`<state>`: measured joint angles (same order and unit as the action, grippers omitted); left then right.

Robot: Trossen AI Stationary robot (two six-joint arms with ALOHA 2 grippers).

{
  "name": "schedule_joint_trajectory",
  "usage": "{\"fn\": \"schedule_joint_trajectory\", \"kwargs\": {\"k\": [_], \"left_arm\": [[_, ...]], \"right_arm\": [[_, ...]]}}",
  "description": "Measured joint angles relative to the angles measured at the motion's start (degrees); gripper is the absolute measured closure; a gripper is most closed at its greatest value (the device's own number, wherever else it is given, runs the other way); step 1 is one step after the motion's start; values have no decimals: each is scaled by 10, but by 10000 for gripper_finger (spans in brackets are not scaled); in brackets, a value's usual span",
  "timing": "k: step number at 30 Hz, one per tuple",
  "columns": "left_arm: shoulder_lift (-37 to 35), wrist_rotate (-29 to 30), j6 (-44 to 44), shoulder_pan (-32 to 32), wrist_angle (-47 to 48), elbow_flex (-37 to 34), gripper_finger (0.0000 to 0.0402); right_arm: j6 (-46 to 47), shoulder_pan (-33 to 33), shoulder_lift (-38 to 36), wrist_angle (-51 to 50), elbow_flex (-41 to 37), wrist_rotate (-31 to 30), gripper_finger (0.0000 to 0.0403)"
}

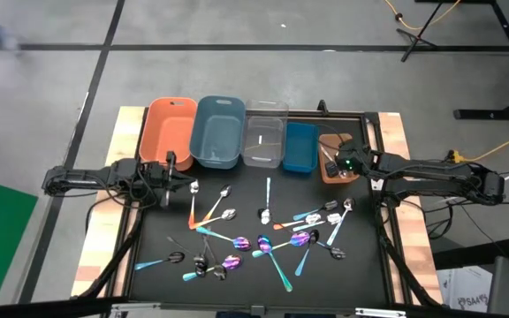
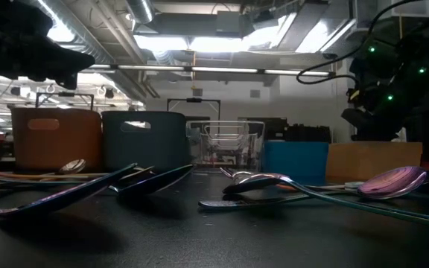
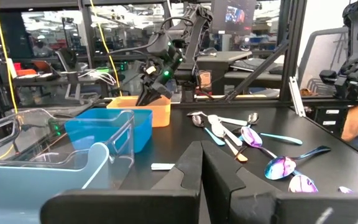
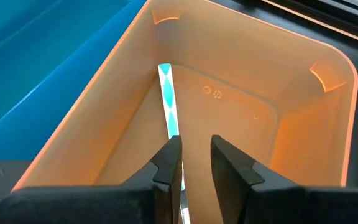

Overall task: Sort silverware by color (type)
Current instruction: Put the orange spoon into the left orange bin

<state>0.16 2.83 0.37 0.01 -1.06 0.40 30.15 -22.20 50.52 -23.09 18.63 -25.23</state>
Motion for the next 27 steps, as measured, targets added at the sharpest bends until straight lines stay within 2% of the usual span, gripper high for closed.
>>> {"fn": "schedule_joint_trajectory", "kwargs": {"k": [11, 27], "left_arm": [[0, 33, -137, 0, -34, 0, 397], [0, 86, -155, 0, -39, 0, 278]], "right_arm": [[0, 0, 0, 0, 0, 0, 329], [0, 0, 0, 0, 0, 0, 329]]}}
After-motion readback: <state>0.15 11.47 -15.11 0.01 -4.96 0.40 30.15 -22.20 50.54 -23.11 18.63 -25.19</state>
